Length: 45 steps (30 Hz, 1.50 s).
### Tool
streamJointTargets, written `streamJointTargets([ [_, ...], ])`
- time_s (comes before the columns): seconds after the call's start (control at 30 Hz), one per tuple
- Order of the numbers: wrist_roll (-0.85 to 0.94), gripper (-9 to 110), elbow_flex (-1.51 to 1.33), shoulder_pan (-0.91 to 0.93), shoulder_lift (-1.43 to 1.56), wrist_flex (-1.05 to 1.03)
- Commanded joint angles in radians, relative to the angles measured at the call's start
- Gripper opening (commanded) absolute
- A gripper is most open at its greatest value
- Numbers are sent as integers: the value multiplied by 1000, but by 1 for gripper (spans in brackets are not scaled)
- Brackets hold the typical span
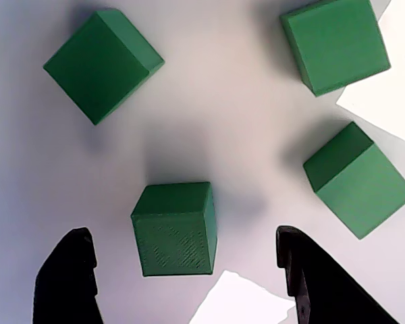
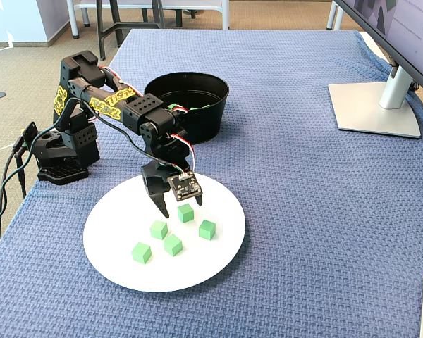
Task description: Pick up the green cubes from the white plate and place them in the black recipient
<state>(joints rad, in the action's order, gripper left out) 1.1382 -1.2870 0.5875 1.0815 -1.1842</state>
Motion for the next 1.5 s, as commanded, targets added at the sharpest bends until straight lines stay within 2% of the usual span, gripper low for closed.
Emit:
streamJointTargets([
  [0.0, 12, 25, 64, 11, 2, 26],
  [0.2, 17, 24, 57, 11, -17, 54],
  [0.33, 3, 19, 21, 14, -8, 101],
  [0.7, 5, 21, -91, -9, 55, 140],
  [0.9, -14, 14, -92, -15, 66, 149],
  [0.97, -15, 8, -91, -17, 66, 153],
  [1.07, -58, 0, -89, -18, 71, 187],
  [1.3, -209, 0, -124, -21, 135, 256],
  [1.47, -388, 0, -236, -60, 387, 179],
])
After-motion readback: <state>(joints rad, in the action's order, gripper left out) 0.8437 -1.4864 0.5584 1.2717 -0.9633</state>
